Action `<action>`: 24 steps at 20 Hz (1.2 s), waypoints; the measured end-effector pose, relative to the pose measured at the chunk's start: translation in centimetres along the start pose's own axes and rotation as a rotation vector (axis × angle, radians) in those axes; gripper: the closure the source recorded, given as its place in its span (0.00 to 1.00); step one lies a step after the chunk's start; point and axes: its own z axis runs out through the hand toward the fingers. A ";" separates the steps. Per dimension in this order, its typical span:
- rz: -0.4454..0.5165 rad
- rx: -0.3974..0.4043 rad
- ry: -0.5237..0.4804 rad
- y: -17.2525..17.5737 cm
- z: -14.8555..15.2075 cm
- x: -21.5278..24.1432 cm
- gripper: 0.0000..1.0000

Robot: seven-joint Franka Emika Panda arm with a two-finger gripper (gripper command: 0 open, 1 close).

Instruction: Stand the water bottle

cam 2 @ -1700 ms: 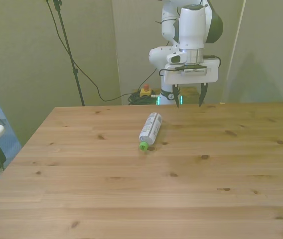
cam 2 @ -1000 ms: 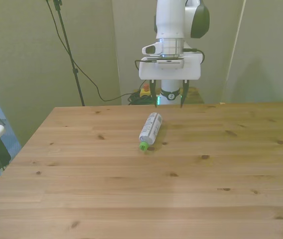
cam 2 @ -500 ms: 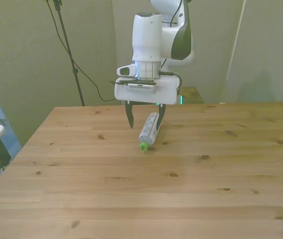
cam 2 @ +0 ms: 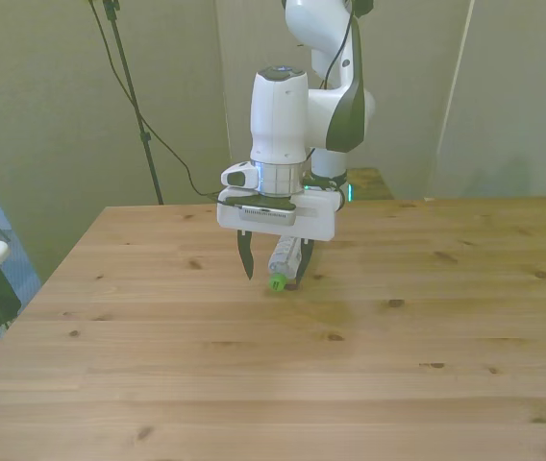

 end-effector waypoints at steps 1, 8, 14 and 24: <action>-0.001 -0.002 -0.002 0.0 0.1 -0.1 0.00; -0.001 -0.026 -0.022 0.4 1.7 -0.4 1.00; 0.000 -0.035 -0.034 0.4 2.5 -0.7 1.00; 0.007 -0.045 -0.048 0.5 2.6 -0.6 1.00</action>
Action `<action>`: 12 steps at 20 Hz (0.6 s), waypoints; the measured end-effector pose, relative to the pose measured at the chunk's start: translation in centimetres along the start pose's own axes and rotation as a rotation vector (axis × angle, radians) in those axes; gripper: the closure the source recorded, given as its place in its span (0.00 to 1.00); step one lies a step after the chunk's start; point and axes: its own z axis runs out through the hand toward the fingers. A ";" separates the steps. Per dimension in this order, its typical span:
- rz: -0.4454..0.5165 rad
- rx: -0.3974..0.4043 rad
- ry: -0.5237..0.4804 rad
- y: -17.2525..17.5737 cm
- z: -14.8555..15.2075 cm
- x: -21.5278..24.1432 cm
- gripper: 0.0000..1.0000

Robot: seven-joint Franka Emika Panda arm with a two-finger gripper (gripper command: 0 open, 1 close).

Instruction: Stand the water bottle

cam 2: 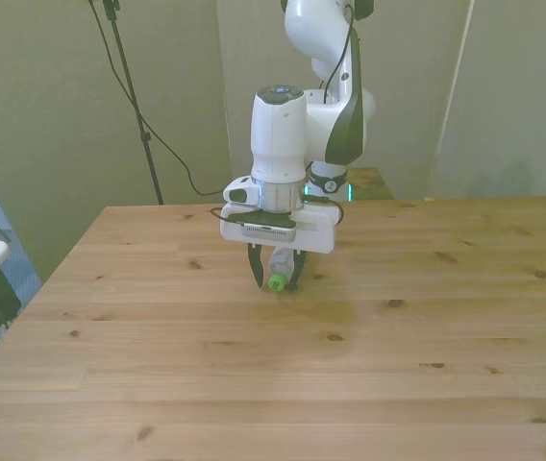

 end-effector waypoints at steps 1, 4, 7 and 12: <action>0.000 -0.001 -0.002 -0.1 0.0 0.0 1.00; 0.003 -0.007 -0.012 -0.3 -0.1 0.0 1.00; 0.006 -0.014 -0.019 -0.6 0.1 0.0 1.00; 0.054 0.002 -0.027 -1.4 0.0 -0.3 1.00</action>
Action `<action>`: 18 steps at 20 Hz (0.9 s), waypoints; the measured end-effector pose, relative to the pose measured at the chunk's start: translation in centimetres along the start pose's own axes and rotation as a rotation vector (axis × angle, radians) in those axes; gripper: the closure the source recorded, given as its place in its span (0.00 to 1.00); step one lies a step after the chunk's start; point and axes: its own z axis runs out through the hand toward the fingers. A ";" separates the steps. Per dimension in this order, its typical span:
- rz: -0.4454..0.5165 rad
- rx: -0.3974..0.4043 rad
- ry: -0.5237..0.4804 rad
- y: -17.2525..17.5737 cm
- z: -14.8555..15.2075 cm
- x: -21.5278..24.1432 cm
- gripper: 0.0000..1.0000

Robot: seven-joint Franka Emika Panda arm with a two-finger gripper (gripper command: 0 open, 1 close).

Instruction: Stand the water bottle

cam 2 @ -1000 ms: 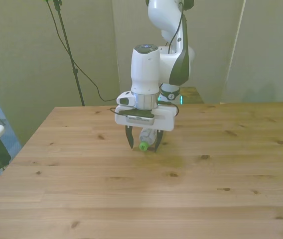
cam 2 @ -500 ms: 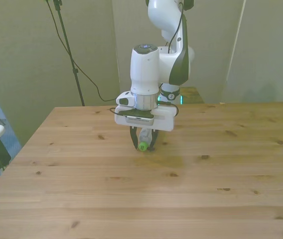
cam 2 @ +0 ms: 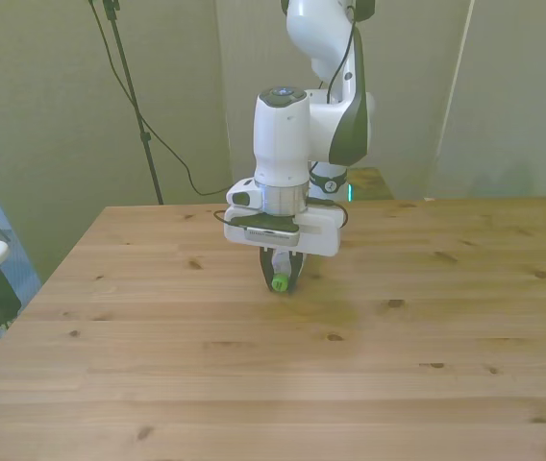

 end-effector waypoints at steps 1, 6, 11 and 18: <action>0.012 0.014 -0.002 -0.4 -0.3 -0.2 1.00; 0.075 0.139 0.064 -2.8 -5.4 -2.3 1.00; 0.154 0.288 0.261 -4.5 -11.0 -4.6 1.00; 0.139 0.315 0.366 -6.1 -12.3 -9.7 1.00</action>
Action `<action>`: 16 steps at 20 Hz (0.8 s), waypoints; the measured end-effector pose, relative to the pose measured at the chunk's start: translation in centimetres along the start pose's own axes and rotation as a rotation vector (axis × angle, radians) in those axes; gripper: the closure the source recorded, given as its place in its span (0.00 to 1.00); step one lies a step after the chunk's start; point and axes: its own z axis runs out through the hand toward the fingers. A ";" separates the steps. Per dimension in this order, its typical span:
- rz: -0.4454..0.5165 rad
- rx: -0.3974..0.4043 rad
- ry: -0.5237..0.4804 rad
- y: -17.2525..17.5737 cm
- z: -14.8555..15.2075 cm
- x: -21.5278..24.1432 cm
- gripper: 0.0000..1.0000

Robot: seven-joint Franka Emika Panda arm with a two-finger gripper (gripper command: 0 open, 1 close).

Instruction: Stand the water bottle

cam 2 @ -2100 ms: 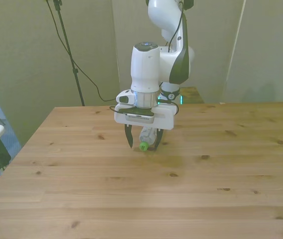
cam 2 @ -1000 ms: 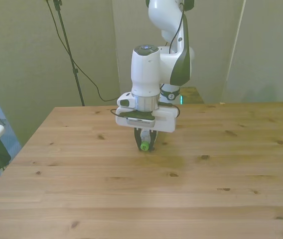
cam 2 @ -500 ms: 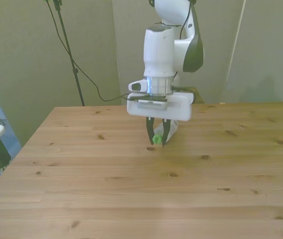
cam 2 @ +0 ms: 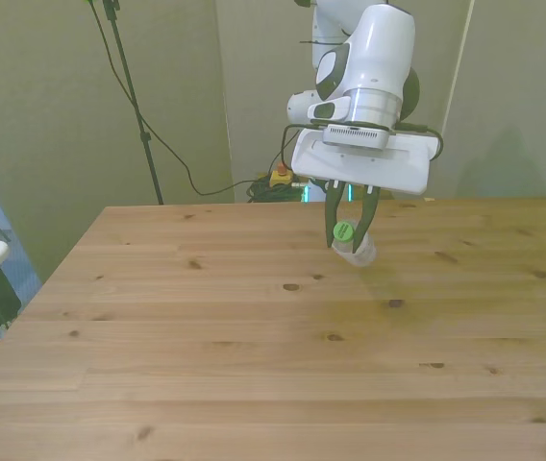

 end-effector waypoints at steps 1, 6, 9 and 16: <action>0.000 -0.001 0.001 0.1 0.0 0.2 1.00; -0.026 0.051 0.097 -0.8 -0.3 0.7 1.00; -0.011 0.101 0.208 -2.9 0.2 1.0 1.00; 0.054 0.220 0.464 -9.4 5.3 1.3 1.00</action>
